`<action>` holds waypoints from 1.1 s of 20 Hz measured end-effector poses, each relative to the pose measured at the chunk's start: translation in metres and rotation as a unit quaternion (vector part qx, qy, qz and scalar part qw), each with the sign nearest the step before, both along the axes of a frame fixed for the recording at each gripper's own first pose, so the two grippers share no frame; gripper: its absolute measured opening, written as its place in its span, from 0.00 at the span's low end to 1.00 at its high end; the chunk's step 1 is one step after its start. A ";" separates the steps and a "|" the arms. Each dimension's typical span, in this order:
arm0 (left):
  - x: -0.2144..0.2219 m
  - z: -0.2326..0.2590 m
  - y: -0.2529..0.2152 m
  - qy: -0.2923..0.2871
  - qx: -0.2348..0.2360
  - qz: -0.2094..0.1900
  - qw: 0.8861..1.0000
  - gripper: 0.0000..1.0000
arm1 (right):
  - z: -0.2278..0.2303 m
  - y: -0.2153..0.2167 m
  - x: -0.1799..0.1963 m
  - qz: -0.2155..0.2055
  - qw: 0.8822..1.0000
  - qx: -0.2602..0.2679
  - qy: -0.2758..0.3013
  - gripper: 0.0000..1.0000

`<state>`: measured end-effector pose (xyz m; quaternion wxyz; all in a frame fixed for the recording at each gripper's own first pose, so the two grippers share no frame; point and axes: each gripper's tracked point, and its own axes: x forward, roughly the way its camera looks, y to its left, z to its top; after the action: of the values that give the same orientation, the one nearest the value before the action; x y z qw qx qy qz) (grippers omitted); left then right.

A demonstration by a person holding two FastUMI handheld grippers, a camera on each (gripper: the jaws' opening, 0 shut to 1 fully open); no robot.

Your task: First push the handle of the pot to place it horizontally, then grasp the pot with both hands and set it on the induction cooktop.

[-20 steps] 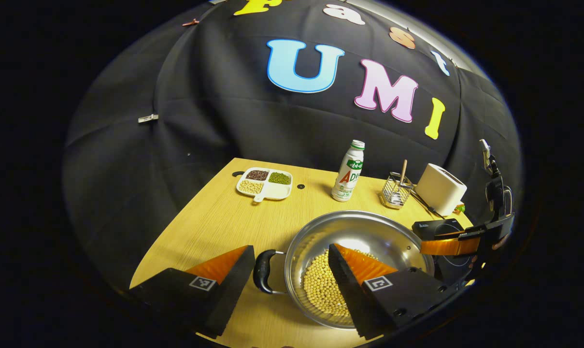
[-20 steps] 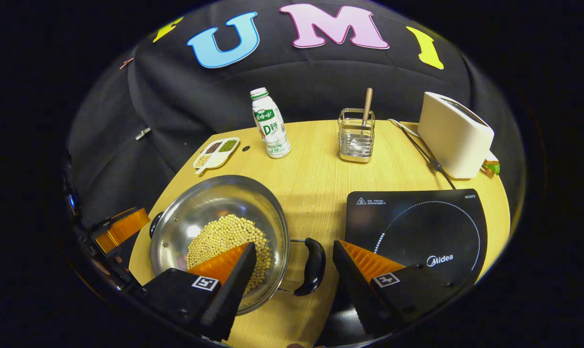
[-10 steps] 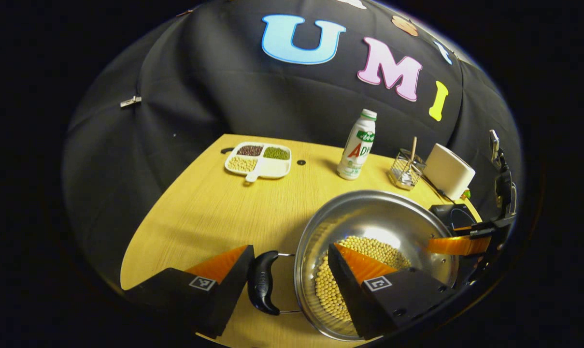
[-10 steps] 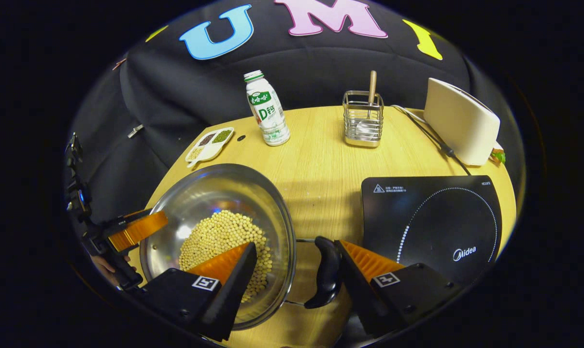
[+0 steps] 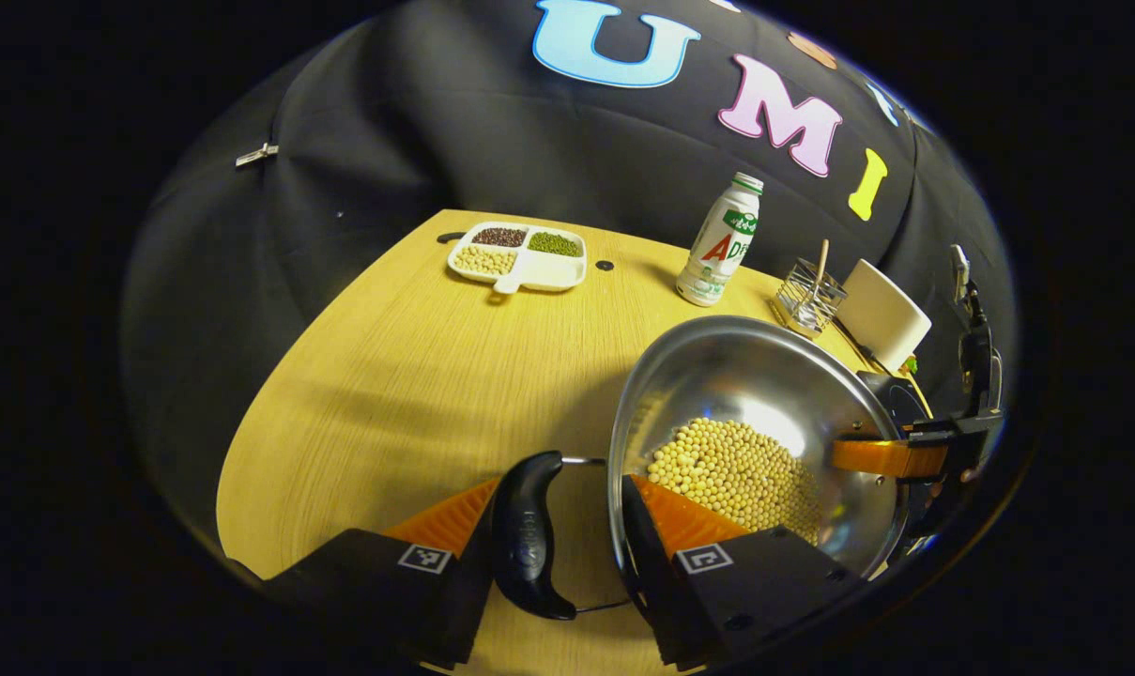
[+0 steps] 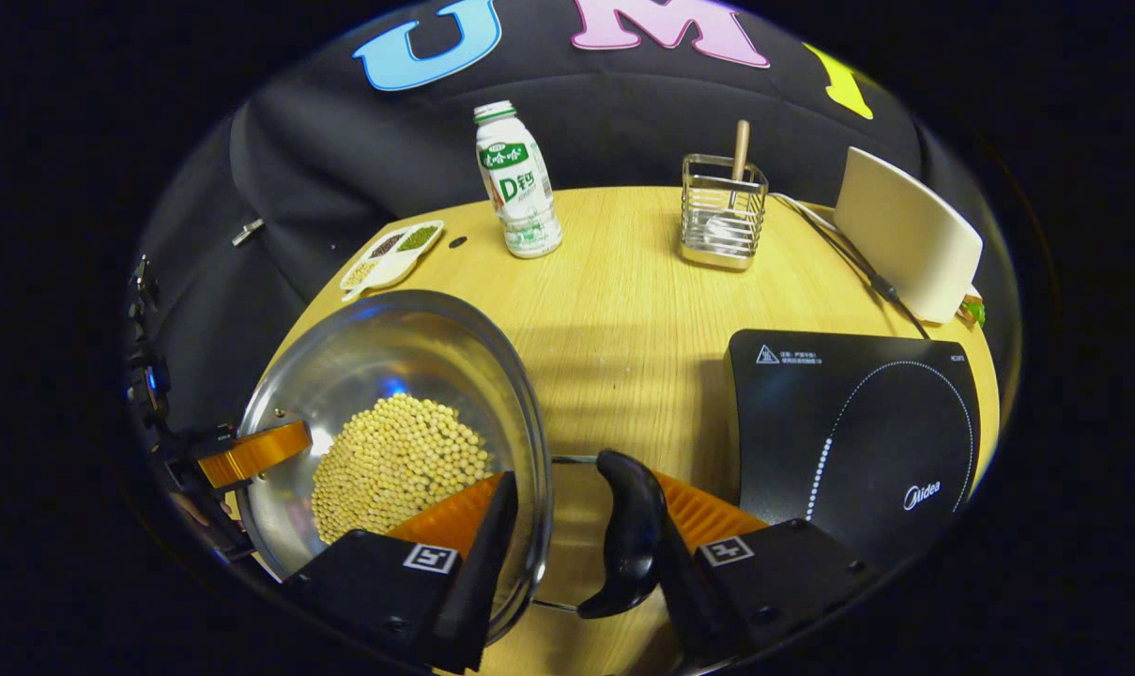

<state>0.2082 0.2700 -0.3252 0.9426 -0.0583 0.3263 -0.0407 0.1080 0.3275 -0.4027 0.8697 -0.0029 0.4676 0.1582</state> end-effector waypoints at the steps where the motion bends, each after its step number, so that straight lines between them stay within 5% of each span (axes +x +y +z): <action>1: 0.001 0.000 0.000 -0.001 0.000 -0.003 1.000 0.71 | 0.001 0.000 0.001 -0.003 1.000 0.000 -0.002 0.75; 3: 0.002 0.000 0.000 0.001 0.000 -0.004 1.000 0.69 | -0.001 -0.001 0.001 -0.004 1.000 0.000 -0.002 0.65; 4: 0.004 -0.001 0.000 0.003 0.000 -0.002 1.000 0.69 | 0.002 -0.001 0.001 -0.006 1.000 0.003 0.000 0.70; 15: -0.001 0.006 0.001 0.004 0.002 0.009 1.000 0.64 | 0.010 0.001 -0.012 -0.005 1.000 0.021 -0.002 0.65; 22: -0.034 0.064 -0.016 -0.018 0.019 0.008 1.000 0.63 | 0.063 -0.016 -0.025 -0.006 0.999 0.030 -0.016 0.64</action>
<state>0.1742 0.2544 -0.2609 0.9496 -0.0418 0.3093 -0.0281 0.0832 0.3116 -0.3396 0.8775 0.0238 0.4490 0.1668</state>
